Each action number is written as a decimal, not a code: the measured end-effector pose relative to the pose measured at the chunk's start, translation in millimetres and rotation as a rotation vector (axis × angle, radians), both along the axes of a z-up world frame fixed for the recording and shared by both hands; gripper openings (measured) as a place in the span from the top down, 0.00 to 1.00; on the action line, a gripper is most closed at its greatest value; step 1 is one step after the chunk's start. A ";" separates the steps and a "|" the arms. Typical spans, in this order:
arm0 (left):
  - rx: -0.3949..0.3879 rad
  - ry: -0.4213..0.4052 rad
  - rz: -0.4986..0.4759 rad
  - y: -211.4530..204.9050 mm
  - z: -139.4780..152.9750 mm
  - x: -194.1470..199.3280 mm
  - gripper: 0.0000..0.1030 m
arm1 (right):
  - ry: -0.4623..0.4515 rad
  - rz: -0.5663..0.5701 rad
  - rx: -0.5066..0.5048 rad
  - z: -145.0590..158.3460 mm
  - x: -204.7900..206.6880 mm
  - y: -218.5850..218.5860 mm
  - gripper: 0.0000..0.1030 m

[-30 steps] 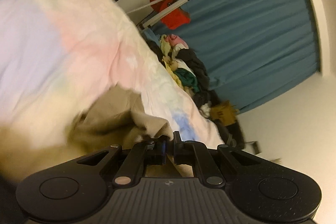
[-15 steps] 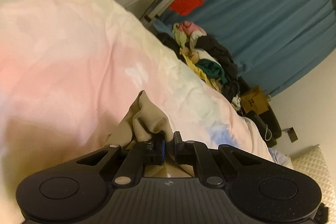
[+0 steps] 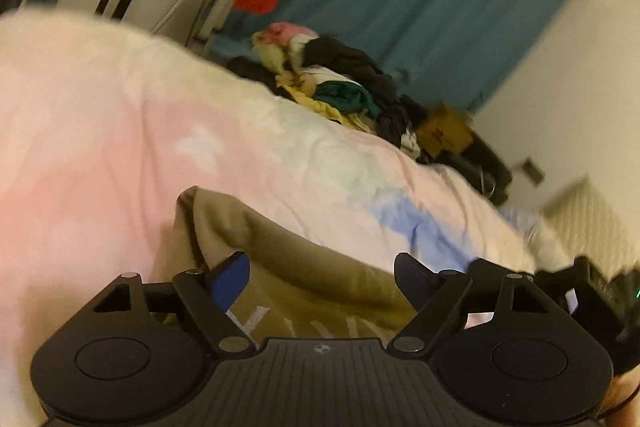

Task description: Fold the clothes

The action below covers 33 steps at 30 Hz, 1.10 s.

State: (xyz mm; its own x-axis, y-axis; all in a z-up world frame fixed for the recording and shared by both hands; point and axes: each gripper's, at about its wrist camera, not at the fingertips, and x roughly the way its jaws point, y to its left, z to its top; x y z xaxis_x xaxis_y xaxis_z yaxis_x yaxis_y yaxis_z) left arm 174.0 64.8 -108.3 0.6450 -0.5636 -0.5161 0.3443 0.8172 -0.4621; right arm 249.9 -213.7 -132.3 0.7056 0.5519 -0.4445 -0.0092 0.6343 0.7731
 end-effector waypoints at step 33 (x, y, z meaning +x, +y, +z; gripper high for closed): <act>0.330 -0.018 0.125 -45.1 -8.2 -54.7 0.20 | -0.096 -0.126 -0.553 18.9 -51.5 39.4 0.60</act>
